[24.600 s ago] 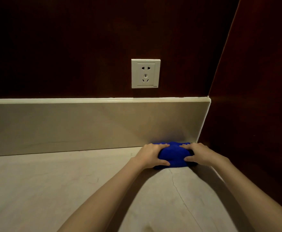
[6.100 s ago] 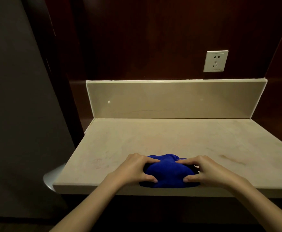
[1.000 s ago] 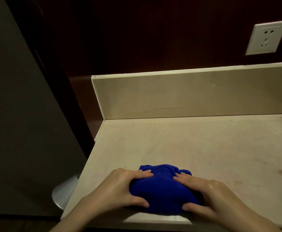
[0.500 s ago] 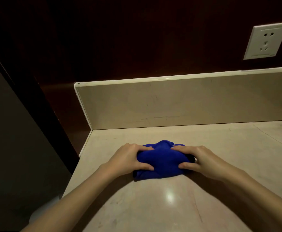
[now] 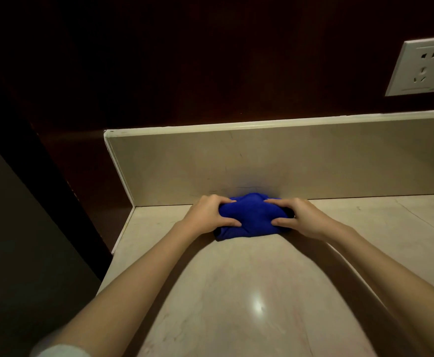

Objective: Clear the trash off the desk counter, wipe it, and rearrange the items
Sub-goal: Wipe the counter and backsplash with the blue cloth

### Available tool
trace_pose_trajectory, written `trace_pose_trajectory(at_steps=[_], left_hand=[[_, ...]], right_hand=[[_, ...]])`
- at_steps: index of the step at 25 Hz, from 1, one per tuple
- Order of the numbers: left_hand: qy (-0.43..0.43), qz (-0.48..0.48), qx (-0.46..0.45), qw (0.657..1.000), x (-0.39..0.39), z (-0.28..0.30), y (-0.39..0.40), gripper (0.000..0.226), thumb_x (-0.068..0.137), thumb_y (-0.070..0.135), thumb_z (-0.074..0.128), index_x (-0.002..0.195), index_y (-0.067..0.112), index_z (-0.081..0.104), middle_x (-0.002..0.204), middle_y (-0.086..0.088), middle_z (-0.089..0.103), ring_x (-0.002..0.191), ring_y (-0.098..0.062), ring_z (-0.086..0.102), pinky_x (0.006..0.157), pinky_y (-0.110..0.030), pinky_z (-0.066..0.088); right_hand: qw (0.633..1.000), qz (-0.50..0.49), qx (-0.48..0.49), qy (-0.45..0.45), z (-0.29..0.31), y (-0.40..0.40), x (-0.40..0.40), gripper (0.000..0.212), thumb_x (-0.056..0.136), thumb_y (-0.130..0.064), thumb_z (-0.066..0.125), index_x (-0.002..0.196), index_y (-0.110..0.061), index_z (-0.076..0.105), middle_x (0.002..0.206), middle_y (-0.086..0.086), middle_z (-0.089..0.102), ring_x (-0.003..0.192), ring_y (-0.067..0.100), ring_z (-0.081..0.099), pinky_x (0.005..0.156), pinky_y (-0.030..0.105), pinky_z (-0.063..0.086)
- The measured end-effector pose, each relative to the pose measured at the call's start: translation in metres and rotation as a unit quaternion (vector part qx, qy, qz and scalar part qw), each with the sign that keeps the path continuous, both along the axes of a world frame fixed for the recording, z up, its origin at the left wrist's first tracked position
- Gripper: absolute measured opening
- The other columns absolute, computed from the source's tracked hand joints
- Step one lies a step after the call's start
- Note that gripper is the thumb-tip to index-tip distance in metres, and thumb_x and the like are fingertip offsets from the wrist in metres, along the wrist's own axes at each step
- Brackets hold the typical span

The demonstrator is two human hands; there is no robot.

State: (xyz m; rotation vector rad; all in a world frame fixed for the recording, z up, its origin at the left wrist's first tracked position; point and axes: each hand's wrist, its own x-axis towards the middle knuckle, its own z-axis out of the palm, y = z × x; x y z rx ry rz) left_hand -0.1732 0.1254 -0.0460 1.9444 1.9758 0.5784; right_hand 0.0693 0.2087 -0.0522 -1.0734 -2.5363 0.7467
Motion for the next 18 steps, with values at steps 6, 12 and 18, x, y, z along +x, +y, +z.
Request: trace_pose_trajectory(at_steps=[6, 12, 18], left_hand=[[-0.043, -0.005, -0.011, 0.999, 0.0, 0.0, -0.001, 0.059, 0.071, 0.048, 0.079, 0.122, 0.022, 0.064, 0.118, 0.005, 0.068, 0.105, -0.016, 0.062, 0.087, -0.032, 0.051], [-0.014, -0.021, -0.032, 0.999, 0.012, 0.0, -0.024, 0.063, 0.074, 0.051, 0.076, 0.13, 0.026, 0.059, 0.131, 0.01, 0.061, 0.114, -0.014, 0.057, 0.095, -0.031, 0.046], [-0.022, -0.044, -0.062, 0.997, 0.043, -0.001, -0.072, 0.07, 0.074, 0.052, 0.075, 0.136, 0.028, 0.053, 0.132, 0.011, 0.059, 0.114, -0.012, 0.057, 0.097, -0.03, 0.046]], right_hand=[[1.0, -0.017, -0.009, 0.01, 0.005, 0.007, -0.005, 0.054, 0.084, -0.022, 0.071, 0.135, -0.025, 0.053, 0.131, -0.005, 0.059, 0.121, 0.016, 0.053, 0.092, 0.023, 0.039], [1.0, -0.021, -0.01, 0.013, 0.004, -0.026, 0.014, 0.052, 0.087, -0.024, 0.067, 0.136, -0.025, 0.051, 0.135, -0.006, 0.056, 0.122, 0.014, 0.051, 0.098, 0.023, 0.038], [1.0, -0.009, -0.014, -0.007, 0.005, -0.064, 0.055, 0.052, 0.087, -0.032, 0.066, 0.136, -0.031, 0.05, 0.133, -0.007, 0.058, 0.116, 0.014, 0.054, 0.097, 0.031, 0.044]])
